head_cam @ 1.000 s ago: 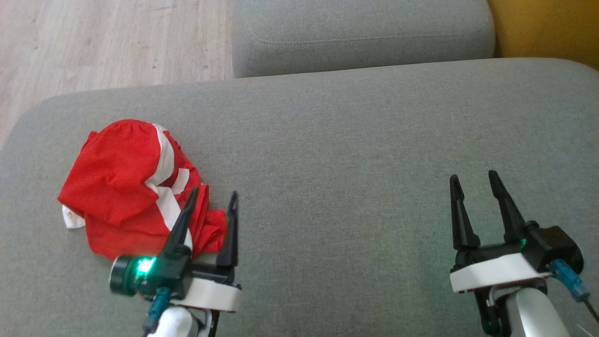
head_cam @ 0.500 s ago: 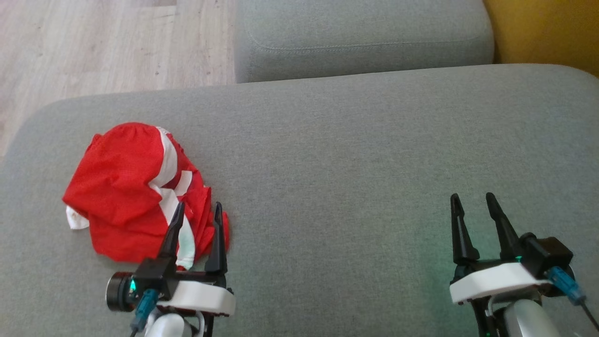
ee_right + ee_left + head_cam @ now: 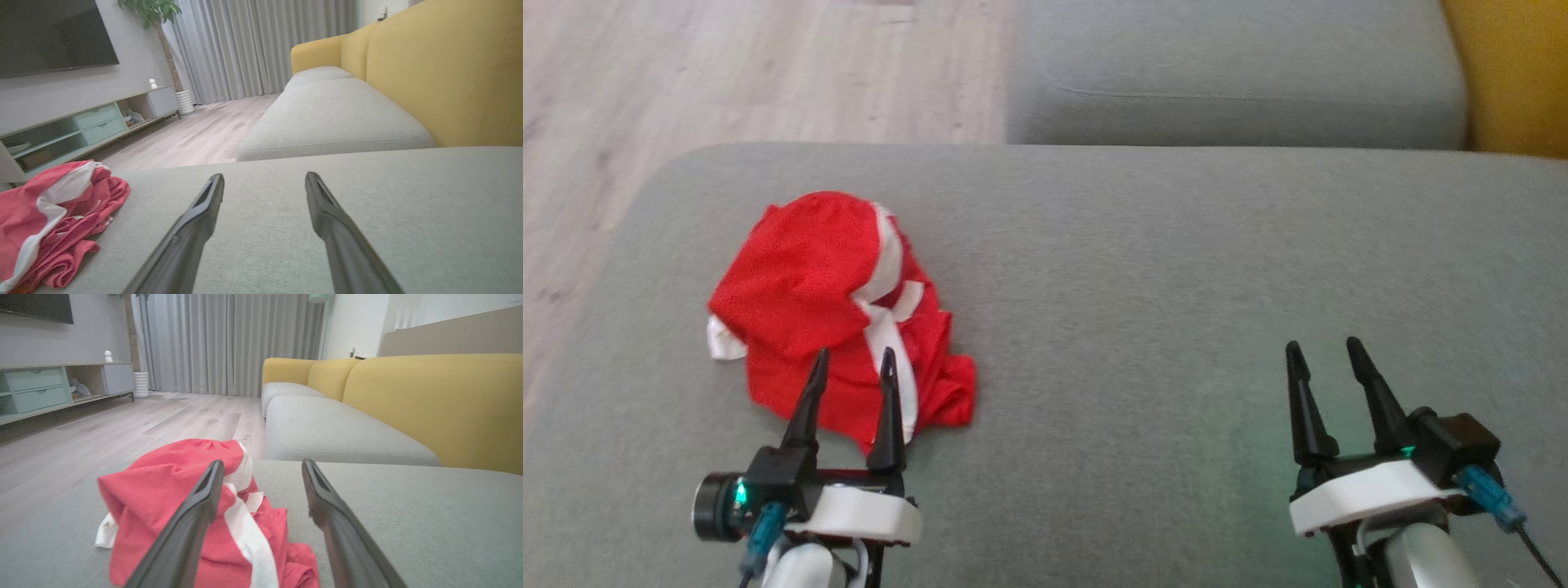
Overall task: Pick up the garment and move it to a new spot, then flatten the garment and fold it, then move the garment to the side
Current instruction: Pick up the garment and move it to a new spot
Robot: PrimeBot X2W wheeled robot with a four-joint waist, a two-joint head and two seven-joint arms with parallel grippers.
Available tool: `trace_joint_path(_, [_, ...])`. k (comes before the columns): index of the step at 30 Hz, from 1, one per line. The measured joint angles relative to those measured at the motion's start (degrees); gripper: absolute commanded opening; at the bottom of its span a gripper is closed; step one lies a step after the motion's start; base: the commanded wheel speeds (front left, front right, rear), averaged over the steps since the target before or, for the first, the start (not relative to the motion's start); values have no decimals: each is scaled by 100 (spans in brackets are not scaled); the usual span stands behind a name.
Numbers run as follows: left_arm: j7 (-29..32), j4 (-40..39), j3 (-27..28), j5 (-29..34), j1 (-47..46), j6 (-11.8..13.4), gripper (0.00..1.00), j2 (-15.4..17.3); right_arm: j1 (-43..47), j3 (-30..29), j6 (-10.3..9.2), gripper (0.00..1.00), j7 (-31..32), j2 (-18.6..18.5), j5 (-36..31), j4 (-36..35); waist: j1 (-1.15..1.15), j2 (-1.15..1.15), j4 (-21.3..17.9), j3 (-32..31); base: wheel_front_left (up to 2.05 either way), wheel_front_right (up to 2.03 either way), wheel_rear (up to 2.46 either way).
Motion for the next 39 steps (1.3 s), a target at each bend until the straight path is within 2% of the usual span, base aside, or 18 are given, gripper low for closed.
trace_joint_path(14, [0,22,297,192,177,-100,100,8,58,333,0,100,0,-1,158,-3,0,0,920,-107,0,0,0])
trace_joint_path(19, [1,85,359,202,246,-127,100,9,66,425,0,100,0,-1,159,2,0,0,1110,-151,0,0,0])
trace_joint_path(24, [1,85,421,242,244,-170,100,22,70,498,0,100,0,-1,178,-1,0,0,1119,-95,0,0,0])
trace_joint_path(29, [56,220,221,468,-71,-555,100,283,47,528,0,100,0,-1,199,-30,0,0,1038,130,0,0,0])
trace_joint_path(34, [722,579,-185,624,-1438,-1092,100,714,-108,527,0,100,0,-3,82,-37,1,0,924,488,0,0,0])
trace_joint_path(38, [1397,881,-700,591,-2455,-1212,100,934,-387,482,0,100,0,-8,67,-62,1,0,774,787,0,0,0])
trace_joint_path(39, [1397,881,-700,591,-2455,-1212,100,934,-387,482,0,100,0,-8,67,-62,1,0,774,787,0,0,0])
